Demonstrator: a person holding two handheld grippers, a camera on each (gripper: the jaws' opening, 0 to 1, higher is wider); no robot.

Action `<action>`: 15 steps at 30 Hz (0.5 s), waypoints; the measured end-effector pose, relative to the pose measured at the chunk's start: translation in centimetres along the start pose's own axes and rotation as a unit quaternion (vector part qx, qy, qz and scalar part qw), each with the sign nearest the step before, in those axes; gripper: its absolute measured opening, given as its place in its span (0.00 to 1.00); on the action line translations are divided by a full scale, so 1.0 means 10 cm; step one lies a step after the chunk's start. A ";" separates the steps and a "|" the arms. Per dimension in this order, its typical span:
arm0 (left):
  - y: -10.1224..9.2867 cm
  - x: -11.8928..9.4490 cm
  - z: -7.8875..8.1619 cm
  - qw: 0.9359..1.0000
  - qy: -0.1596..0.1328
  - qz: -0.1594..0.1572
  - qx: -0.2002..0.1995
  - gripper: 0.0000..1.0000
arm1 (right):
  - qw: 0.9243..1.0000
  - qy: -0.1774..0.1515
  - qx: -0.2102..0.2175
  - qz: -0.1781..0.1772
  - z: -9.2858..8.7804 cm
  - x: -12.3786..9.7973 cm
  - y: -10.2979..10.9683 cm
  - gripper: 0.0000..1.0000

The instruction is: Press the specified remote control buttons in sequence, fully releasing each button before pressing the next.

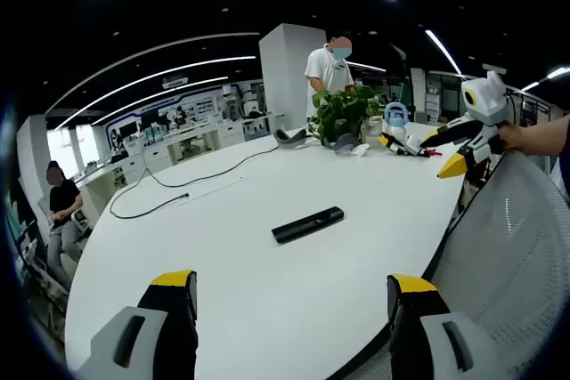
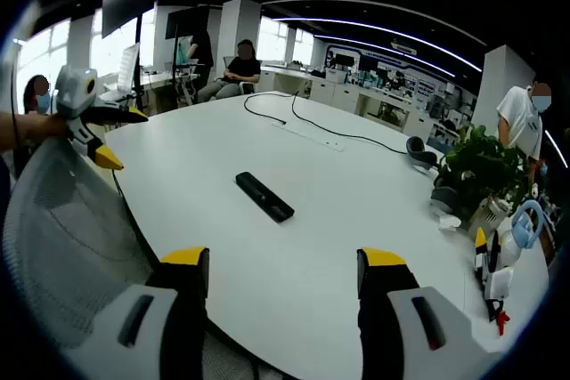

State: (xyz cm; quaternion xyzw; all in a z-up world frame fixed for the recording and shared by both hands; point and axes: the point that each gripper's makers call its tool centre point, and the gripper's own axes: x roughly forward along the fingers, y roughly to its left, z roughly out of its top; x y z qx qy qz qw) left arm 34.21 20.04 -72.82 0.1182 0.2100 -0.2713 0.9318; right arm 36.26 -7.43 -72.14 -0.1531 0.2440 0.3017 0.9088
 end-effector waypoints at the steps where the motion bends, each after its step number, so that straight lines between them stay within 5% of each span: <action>1: -0.01 0.00 0.00 1.000 0.000 -0.001 -0.001 0.93 | 1.000 0.000 0.000 0.000 0.00 0.00 0.00 0.70; 15: 0.00 0.00 0.00 1.000 0.000 0.000 0.000 0.93 | 1.000 0.000 -0.002 0.001 0.00 0.00 0.00 0.70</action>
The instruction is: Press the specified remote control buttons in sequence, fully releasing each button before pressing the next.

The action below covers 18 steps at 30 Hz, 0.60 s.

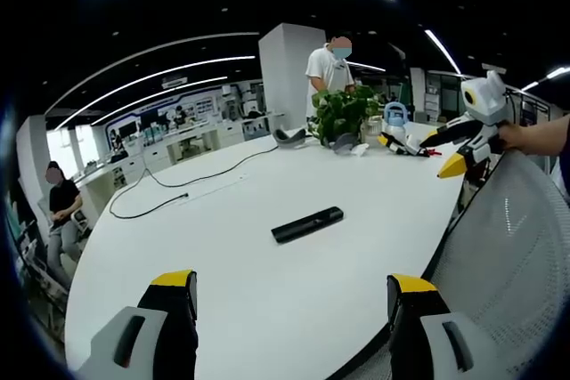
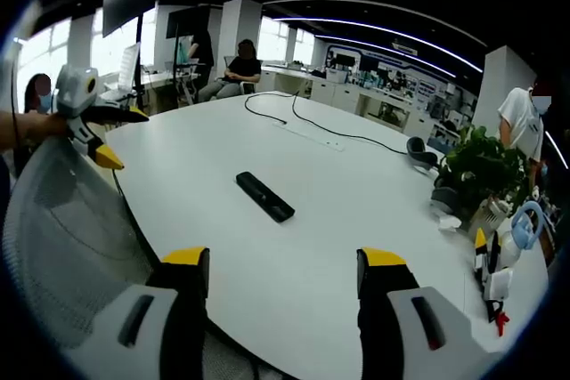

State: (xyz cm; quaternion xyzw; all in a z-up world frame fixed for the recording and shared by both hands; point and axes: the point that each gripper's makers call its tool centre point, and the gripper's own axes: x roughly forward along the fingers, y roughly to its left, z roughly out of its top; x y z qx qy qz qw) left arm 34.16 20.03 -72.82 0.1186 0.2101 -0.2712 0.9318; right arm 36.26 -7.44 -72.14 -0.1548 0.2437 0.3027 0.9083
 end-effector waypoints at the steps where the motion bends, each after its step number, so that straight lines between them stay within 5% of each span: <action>1: 0.00 0.00 0.00 1.000 0.000 -0.001 -0.002 0.93 | 1.000 0.000 0.000 0.000 0.00 0.00 0.00 0.69; 18: 0.00 0.00 0.00 1.000 0.001 0.001 0.000 0.93 | 1.000 -0.003 0.002 -0.002 0.01 -0.01 -0.01 0.69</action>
